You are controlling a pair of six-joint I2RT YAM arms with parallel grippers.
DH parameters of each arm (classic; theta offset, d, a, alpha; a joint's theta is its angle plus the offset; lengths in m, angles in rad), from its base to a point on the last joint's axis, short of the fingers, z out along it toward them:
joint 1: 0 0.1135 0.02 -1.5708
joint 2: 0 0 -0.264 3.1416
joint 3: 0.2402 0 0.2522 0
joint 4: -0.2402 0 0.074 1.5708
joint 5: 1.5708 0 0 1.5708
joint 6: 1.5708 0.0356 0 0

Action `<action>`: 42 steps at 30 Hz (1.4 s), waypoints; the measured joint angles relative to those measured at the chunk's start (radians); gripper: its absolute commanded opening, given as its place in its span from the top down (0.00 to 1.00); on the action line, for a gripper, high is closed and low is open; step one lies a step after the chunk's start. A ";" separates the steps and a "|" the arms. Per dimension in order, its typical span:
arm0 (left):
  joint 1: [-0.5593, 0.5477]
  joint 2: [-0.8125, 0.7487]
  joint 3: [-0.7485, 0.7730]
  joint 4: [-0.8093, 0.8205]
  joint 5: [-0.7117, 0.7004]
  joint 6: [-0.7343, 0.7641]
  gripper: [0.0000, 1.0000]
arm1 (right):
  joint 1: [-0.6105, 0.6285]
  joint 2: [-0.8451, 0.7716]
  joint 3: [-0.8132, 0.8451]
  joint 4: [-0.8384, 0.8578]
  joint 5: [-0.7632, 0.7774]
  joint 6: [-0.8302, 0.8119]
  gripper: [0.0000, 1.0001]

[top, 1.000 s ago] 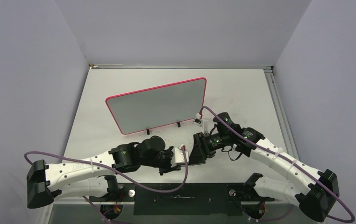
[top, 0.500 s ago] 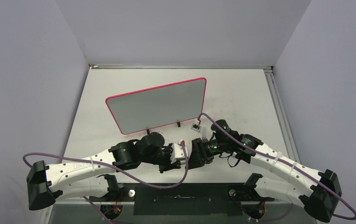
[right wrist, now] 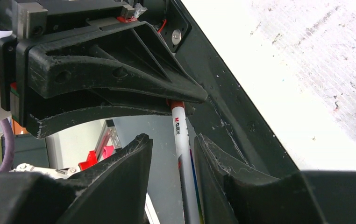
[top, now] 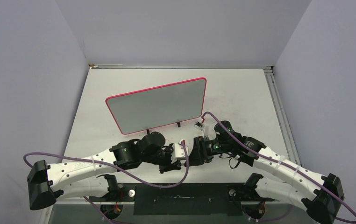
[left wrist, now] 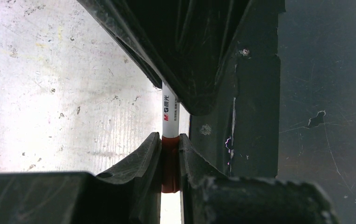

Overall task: Write a sentence on the whiteboard
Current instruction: Open the whiteboard marker at the center of the board.

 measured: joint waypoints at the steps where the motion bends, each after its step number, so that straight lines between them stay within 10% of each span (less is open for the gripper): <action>1: 0.002 0.001 0.000 0.000 0.000 -0.002 1.00 | 0.001 0.000 -0.002 0.004 0.000 0.003 0.62; 14: 0.010 0.010 0.008 -0.001 0.016 -0.006 1.00 | 0.019 0.000 -0.008 0.021 0.032 0.023 0.72; 21: 0.011 0.011 0.008 -0.010 0.022 -0.006 1.00 | 0.024 0.000 -0.016 0.025 0.044 0.023 0.94; 42: 0.033 -0.043 -0.028 0.124 -0.097 0.045 1.00 | -0.145 -0.059 0.252 -0.327 0.037 -0.264 0.95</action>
